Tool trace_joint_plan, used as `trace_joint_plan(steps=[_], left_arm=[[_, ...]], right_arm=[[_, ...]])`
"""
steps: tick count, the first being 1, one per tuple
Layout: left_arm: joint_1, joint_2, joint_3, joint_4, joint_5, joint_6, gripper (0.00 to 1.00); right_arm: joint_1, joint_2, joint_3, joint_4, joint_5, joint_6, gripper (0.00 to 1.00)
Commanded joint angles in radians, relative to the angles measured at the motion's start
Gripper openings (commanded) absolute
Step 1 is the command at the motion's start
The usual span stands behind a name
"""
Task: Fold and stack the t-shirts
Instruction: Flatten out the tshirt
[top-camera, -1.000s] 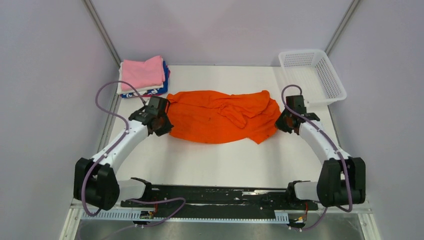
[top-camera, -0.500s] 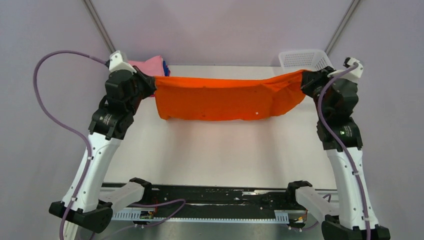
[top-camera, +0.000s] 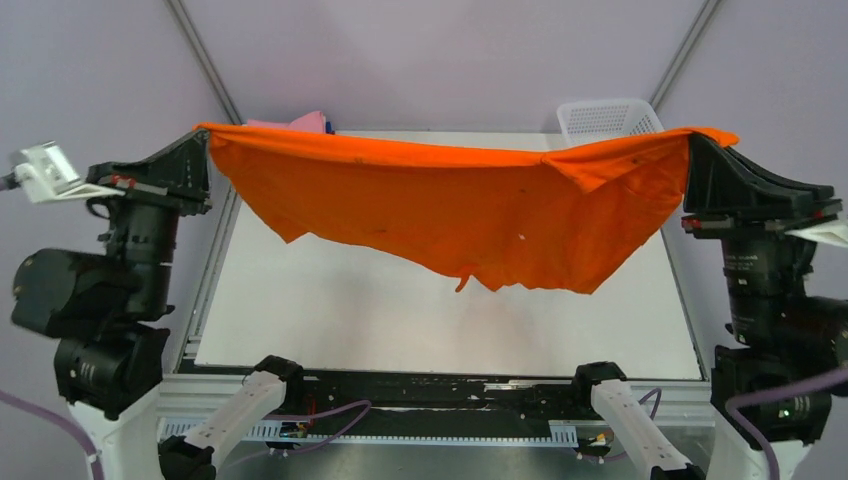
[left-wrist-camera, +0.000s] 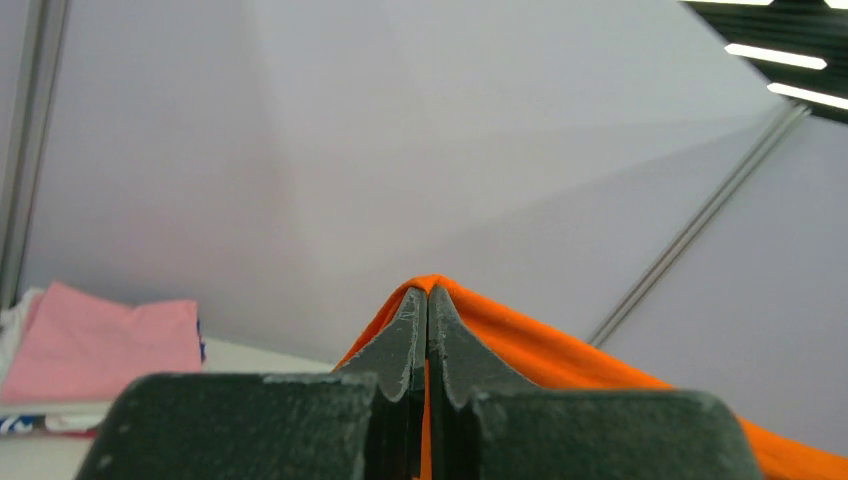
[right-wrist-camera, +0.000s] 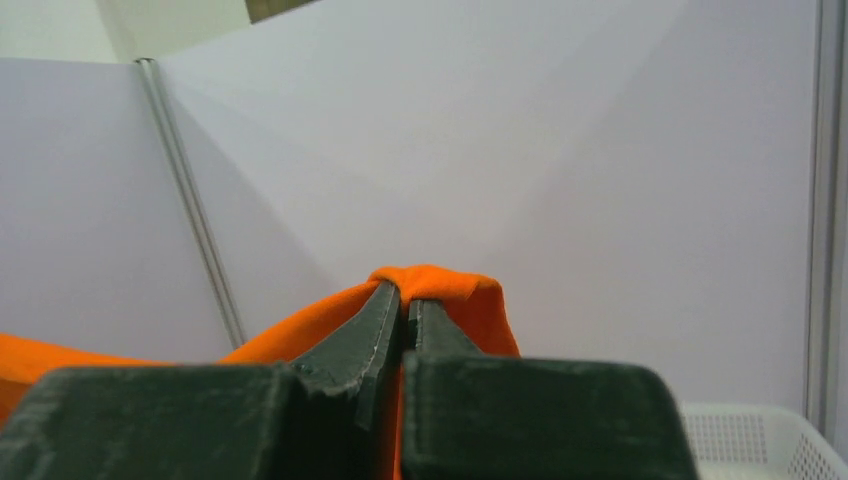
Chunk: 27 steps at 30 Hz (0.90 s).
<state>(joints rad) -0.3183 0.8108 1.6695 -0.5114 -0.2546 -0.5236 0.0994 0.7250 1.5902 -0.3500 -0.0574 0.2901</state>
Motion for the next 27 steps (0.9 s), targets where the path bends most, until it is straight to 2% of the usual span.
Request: trace_joint_plan(steps=[1,6,12,16,21,22,25,27], left_arm=[[0.001,-0.024,0.091,0.030,0.058,0.081,0.00],[0.001,-0.027,0.139,-0.001,0.089,0.094,0.00],[0.001,0.010,0.074,-0.010,0.050,0.072,0.00],[0.001,0.050,-0.033,-0.004,-0.073,0.037,0.00],[0.002,0.132,-0.253,-0.013,-0.251,-0.043,0.00],[0.006,0.176,-0.278,-0.018,-0.303,-0.056,0.00],[0.050,0.299,-0.381,-0.034,-0.332,-0.129,0.00],[0.103,0.471,-0.435,0.005,-0.309,-0.169,0.00]], right_arm=[[0.002,-0.021,0.118,-0.021,-0.137,-0.075,0.00],[0.001,-0.027,0.176,-0.049,-0.180,-0.101,0.00],[0.001,-0.009,0.107,-0.038,-0.082,-0.115,0.00],[0.001,0.013,-0.026,0.015,0.036,-0.129,0.00],[0.000,0.091,-0.264,0.118,0.210,-0.135,0.00],[0.001,0.119,-0.324,0.136,0.234,-0.135,0.00],[0.000,0.246,-0.462,0.221,0.286,-0.103,0.00],[-0.005,0.379,-0.534,0.297,0.248,-0.084,0.00]])
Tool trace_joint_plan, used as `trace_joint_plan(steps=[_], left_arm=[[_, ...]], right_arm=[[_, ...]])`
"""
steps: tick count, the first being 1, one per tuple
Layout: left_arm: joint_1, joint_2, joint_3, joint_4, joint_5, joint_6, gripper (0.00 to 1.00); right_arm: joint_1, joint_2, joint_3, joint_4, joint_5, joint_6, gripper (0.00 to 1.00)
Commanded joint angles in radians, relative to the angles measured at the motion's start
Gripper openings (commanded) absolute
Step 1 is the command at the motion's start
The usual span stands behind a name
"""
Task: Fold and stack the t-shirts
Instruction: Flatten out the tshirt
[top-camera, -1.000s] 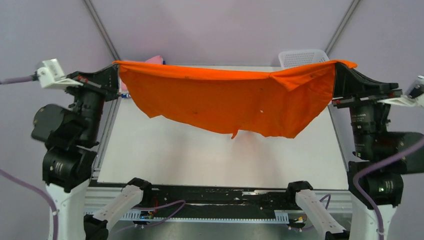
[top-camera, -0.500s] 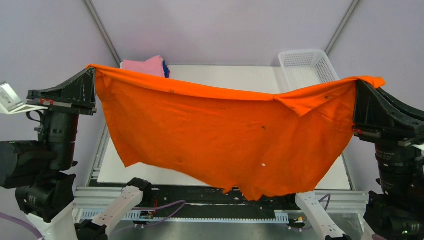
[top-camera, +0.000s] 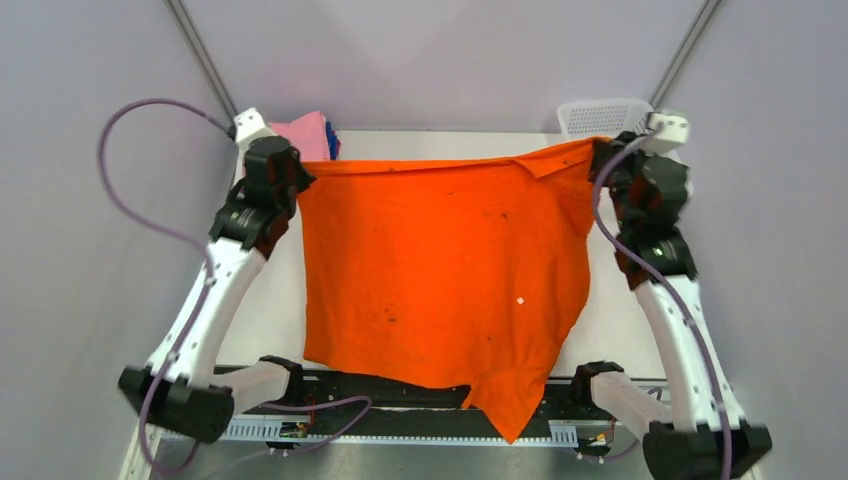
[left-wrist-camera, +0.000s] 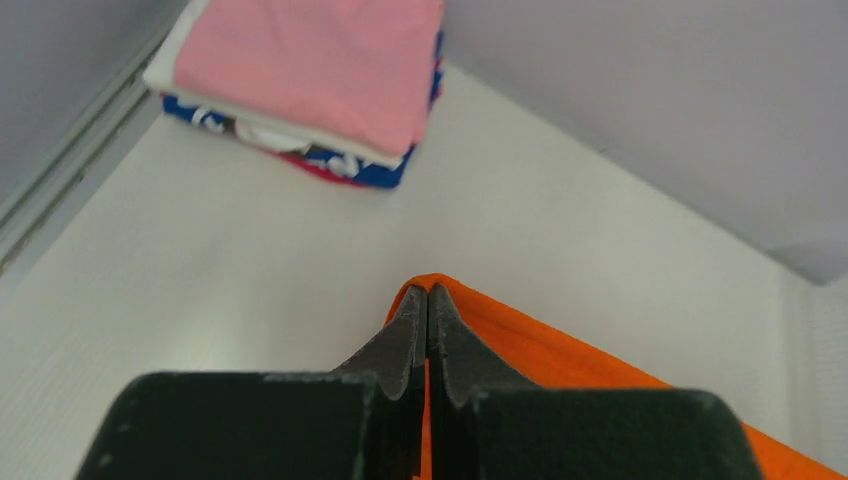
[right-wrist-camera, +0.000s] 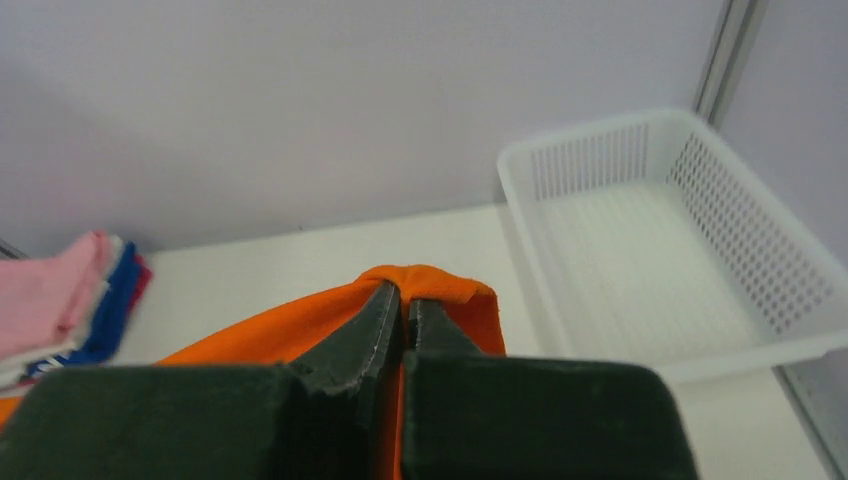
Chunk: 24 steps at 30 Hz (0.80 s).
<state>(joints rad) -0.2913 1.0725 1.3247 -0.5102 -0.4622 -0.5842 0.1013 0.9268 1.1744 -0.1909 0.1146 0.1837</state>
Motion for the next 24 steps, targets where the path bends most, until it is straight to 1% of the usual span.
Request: trace_joint_plan(steps=[1,2,3,4,5,6,7,8,9,10,11,12,13,15,18,21,22,24], left_arm=[[0.119,0.262,-0.105,0.039,-0.040,-0.120,0.00],[0.138,0.362,-0.106,0.059,-0.007,-0.143,0.00],[0.165,0.417,-0.092,0.096,0.054,-0.155,0.01],[0.171,0.521,-0.079,0.122,0.076,-0.158,0.08],[0.179,0.570,-0.030,0.146,0.105,-0.153,0.18],[0.181,0.660,0.004,0.143,0.120,-0.147,0.44],[0.182,0.698,0.088,0.105,0.124,-0.140,0.60],[0.181,0.760,0.131,0.077,0.121,-0.136,0.82],[0.181,0.780,0.199,0.027,0.120,-0.130,0.91],[0.181,0.799,0.221,0.009,0.122,-0.125,0.98],[0.181,0.798,0.243,-0.011,0.126,-0.115,0.99],[0.181,0.784,0.242,-0.016,0.143,-0.110,1.00],[0.181,0.771,0.225,-0.016,0.159,-0.104,1.00],[0.180,0.728,0.169,-0.008,0.220,-0.101,1.00],[0.175,0.647,0.072,0.019,0.364,-0.093,1.00],[0.162,0.597,-0.065,0.082,0.481,-0.092,1.00],[0.151,0.581,-0.090,0.105,0.523,-0.092,1.00],[0.133,0.569,-0.151,0.124,0.564,-0.093,1.00]], right_arm=[[-0.010,0.264,-0.121,0.150,0.045,0.028,0.00],[-0.011,0.350,-0.105,0.151,0.032,0.035,0.00],[-0.013,0.449,-0.077,0.150,0.028,0.046,0.00],[-0.015,0.549,-0.041,0.146,0.019,0.057,0.02],[-0.019,0.634,0.014,0.124,0.010,0.075,0.09],[-0.021,0.717,0.087,0.083,-0.004,0.099,0.22],[-0.023,0.780,0.160,0.026,-0.021,0.114,0.40],[-0.022,0.836,0.235,-0.029,-0.040,0.123,0.53],[-0.021,0.873,0.291,-0.081,-0.057,0.131,0.60],[-0.020,0.890,0.331,-0.123,-0.071,0.137,0.71],[-0.018,0.891,0.342,-0.139,-0.085,0.139,0.86],[-0.014,0.880,0.333,-0.144,-0.095,0.146,0.98],[-0.011,0.859,0.312,-0.144,-0.116,0.157,1.00],[-0.012,0.819,0.254,-0.144,-0.172,0.196,1.00],[-0.011,0.772,0.154,-0.142,-0.251,0.257,1.00],[0.001,0.771,0.064,-0.128,-0.331,0.297,1.00],[0.007,0.781,0.050,-0.122,-0.339,0.302,1.00],[0.018,0.809,0.046,-0.118,-0.353,0.315,1.00]])
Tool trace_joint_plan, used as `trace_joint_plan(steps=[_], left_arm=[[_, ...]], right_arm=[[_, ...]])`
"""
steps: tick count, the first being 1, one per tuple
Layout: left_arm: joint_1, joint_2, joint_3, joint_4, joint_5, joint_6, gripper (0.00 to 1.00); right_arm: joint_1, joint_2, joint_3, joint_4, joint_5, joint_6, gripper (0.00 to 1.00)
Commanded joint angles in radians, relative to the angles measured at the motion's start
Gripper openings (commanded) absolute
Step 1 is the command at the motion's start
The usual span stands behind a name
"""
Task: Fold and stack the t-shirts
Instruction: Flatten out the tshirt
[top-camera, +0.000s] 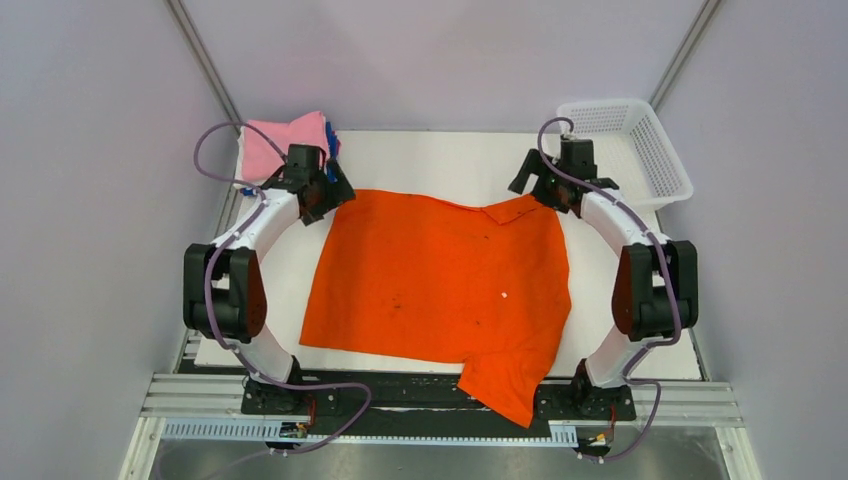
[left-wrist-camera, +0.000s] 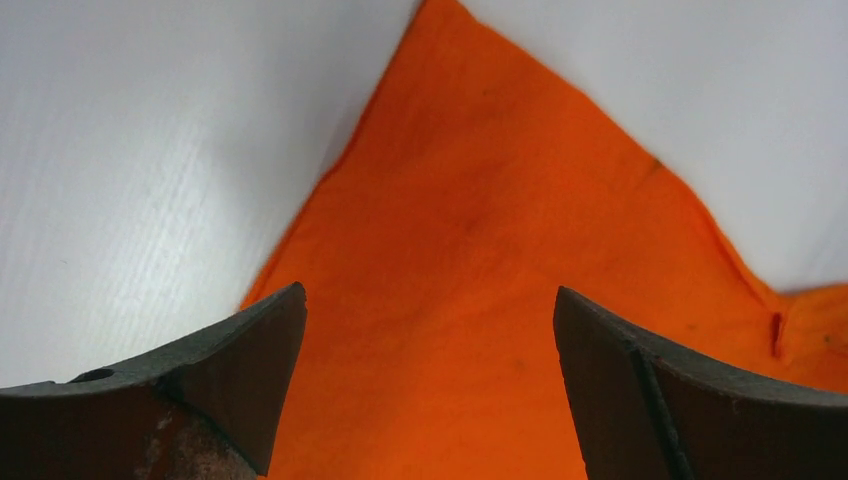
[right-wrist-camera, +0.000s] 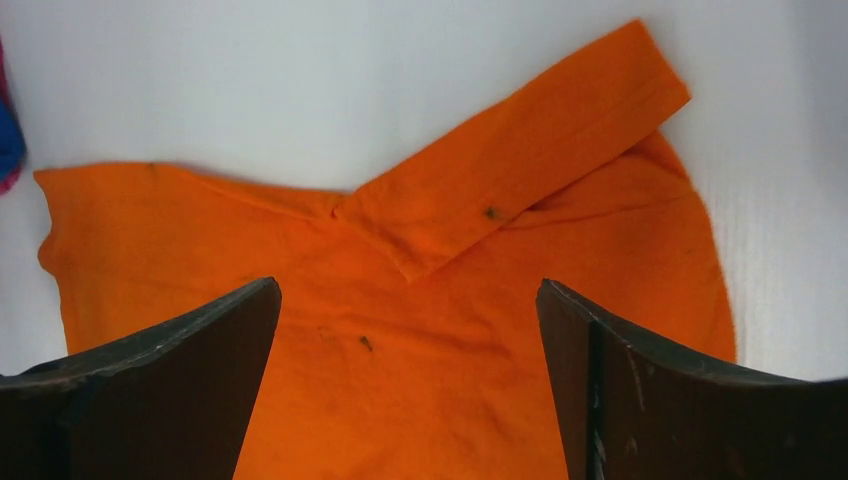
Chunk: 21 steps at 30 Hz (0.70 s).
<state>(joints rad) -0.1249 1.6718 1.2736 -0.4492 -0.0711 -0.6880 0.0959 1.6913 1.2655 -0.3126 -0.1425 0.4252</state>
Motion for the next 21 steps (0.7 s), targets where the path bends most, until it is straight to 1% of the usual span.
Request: trace_joint_plan(steps=[1,5,8,11,16,19,21], left_arm=[[-0.040,-0.030,-0.111,0.067,0.184,0.012,1.00],[-0.066,-0.001,-0.171,0.124,0.232,0.006,1.00],[-0.067,0.046,-0.185,0.130,0.274,0.015,1.00],[-0.066,0.098,-0.184,0.107,0.268,0.024,1.00],[-0.067,0.120,-0.181,0.070,0.231,0.037,1.00],[-0.066,0.129,-0.173,0.048,0.221,0.058,1.00],[-0.066,0.140,-0.151,0.017,0.212,0.080,1.00]], right_arm=[[0.028,0.060,-0.043,0.010,-0.105,0.079,1.00],[0.054,0.136,-0.003,0.024,-0.125,0.062,1.00],[0.074,0.184,0.034,0.027,-0.110,0.052,1.00],[0.082,0.226,0.068,0.028,-0.099,0.068,1.00],[0.089,0.293,0.106,0.049,-0.055,0.096,1.00],[0.091,0.319,0.125,0.109,0.003,0.123,1.00],[0.093,0.334,0.135,0.205,0.020,0.140,1.00]])
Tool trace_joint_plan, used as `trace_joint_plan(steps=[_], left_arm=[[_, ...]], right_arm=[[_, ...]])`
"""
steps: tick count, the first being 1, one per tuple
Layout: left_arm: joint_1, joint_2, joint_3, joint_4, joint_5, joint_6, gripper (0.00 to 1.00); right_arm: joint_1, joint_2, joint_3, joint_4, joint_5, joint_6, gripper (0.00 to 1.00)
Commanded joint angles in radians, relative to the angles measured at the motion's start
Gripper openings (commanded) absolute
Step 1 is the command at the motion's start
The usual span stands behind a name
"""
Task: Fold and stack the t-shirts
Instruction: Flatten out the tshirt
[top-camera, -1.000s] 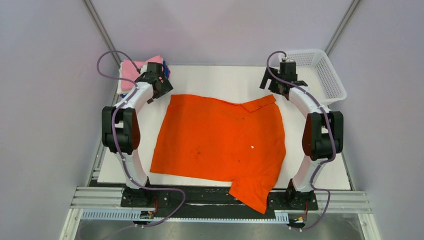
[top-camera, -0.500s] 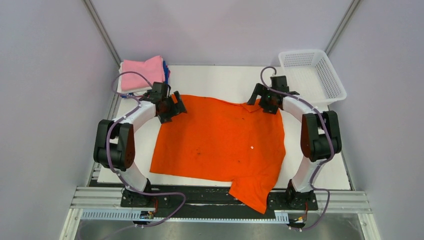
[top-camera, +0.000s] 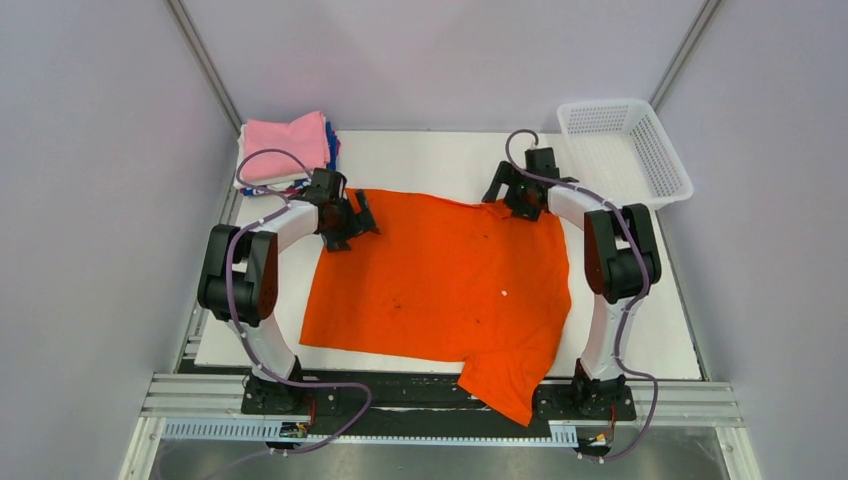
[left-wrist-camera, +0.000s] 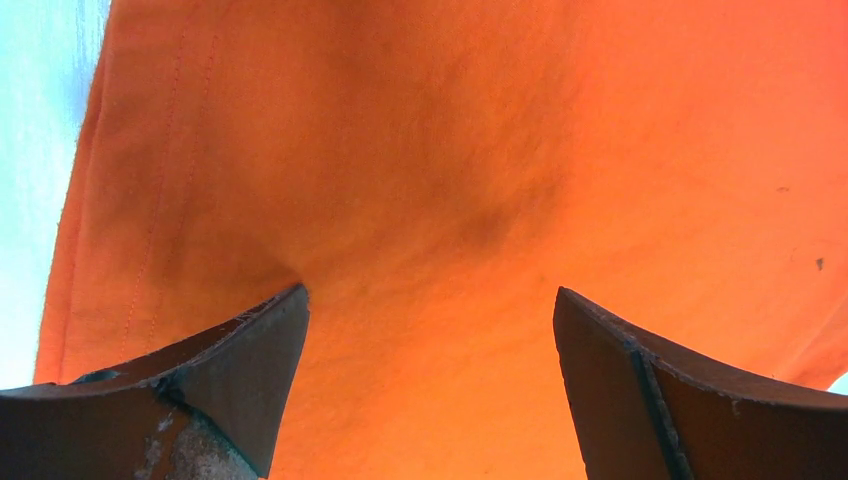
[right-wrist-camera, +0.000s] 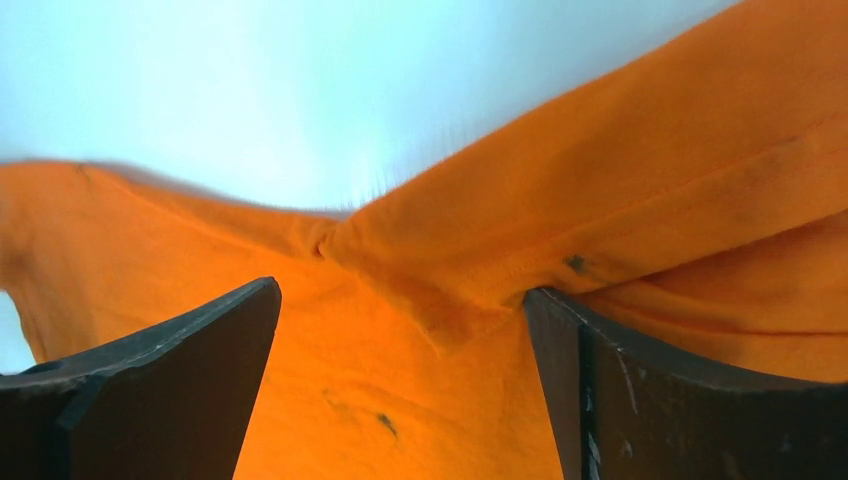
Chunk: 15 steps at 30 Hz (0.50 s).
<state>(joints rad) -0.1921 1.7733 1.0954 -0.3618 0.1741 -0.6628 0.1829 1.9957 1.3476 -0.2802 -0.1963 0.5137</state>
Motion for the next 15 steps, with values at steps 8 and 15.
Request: trace_joint_plan(steps=[8,15], left_arm=[[0.000,0.036,0.065,-0.116,-0.060,0.082,1.00],[0.000,-0.017,0.106,-0.127,-0.083,0.070,1.00]], right_arm=[[0.031,0.183,0.249,0.516,0.153,0.111,0.99],[0.041,0.195,0.365,0.430,0.130,0.028,1.00]])
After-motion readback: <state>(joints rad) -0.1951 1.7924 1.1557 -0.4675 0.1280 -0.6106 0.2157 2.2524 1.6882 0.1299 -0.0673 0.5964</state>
